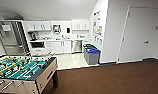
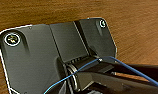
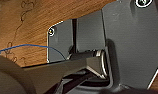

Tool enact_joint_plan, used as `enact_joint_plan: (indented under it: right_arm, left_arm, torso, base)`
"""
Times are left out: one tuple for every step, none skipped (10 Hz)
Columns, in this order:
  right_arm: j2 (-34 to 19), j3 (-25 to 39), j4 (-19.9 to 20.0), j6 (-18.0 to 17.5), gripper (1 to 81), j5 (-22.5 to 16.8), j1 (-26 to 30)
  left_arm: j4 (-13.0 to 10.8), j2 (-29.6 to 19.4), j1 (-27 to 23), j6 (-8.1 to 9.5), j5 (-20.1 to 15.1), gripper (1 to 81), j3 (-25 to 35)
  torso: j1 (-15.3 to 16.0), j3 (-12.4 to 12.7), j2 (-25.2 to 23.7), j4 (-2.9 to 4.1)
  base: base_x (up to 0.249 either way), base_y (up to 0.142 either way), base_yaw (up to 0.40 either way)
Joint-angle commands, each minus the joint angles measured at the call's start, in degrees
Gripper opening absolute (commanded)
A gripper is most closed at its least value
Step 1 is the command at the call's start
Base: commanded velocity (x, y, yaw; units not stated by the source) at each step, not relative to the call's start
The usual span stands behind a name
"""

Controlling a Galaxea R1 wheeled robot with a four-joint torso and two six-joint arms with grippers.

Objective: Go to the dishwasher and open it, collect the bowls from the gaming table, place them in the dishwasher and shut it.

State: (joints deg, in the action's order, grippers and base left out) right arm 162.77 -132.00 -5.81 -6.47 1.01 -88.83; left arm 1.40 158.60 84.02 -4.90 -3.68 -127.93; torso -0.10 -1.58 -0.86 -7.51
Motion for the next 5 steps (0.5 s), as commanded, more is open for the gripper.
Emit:
enact_joint_plan:
  right_arm:
    - [-0.2, 0.8, -0.2, 0.1, 81.1, -2.7, 3.7]
    - [-0.2, 0.8, -0.2, 0.0, 81.1, -2.7, 3.9]
    - [-0.2, 0.6, -0.2, -0.2, 81.1, -2.8, 4.1]
    - [-0.4, 0.6, -0.2, -0.2, 81.1, -2.8, 4.2]
    - [-0.5, 0.6, -0.2, -0.3, 81.1, -2.7, 4.2]
  left_arm:
    - [-0.6, -0.5, -4.2, -0.64, -3.1, 81.1, 0.9]
    - [-0.6, -0.5, -4.1, -0.64, -3.1, 81.1, 0.9]
    - [-0.6, -0.6, -4.2, -0.55, -3.2, 81.1, 0.9]
    - [-0.6, -0.6, -4.2, -0.63, -3.3, 81.1, 0.9]
    - [-0.6, -0.6, -4.1, -0.55, -3.3, 81.1, 0.9]
  torso:
    - [0.1, 0.0, 0.0, 0.00]
    - [0.1, 0.0, 0.0, 0.00]
    - [0.2, 0.0, 0.1, 0.00]
    - [0.2, 0.0, 0.1, 0.00]
    - [0.1, 0.0, 0.1, 0.00]
  base:
    - [0.121, 0.000, 0.000]
    - [0.122, 0.000, 0.000]
    - [0.122, 0.000, 0.000]
    - [0.122, 0.000, 0.000]
    - [0.131, 0.000, 0.000]
